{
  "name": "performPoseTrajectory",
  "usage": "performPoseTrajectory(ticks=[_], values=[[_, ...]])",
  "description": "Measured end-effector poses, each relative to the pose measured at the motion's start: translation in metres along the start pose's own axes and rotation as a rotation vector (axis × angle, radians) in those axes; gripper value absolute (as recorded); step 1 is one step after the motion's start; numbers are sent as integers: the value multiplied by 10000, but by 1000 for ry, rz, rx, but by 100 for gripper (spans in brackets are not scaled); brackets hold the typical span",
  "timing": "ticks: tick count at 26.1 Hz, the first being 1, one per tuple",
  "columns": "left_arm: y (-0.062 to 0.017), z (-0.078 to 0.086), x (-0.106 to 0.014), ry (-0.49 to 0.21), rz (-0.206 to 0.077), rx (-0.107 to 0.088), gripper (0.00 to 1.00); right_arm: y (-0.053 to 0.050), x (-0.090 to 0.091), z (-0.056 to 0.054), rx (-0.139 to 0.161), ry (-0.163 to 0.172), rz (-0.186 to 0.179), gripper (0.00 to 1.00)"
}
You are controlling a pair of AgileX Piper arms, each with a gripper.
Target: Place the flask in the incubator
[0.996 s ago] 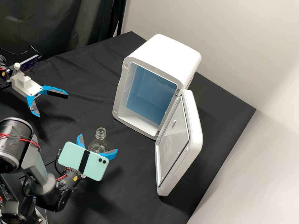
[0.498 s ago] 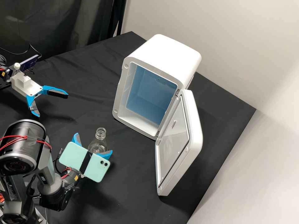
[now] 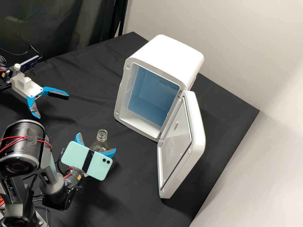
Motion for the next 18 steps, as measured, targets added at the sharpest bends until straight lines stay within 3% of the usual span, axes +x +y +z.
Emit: performPoseTrajectory(ticks=[5,10,15,18], values=[[0,0,0,0,0,0,100,56,17,-26,-14,-8,40,100],[0,0,0,0,0,0,100,58,37,-37,-10,-8,48,100],[0,0,0,0,0,0,100,96,84,-45,-32,-4,59,100],[0,0,0,0,0,0,100,102,122,-45,-27,-4,65,100]])
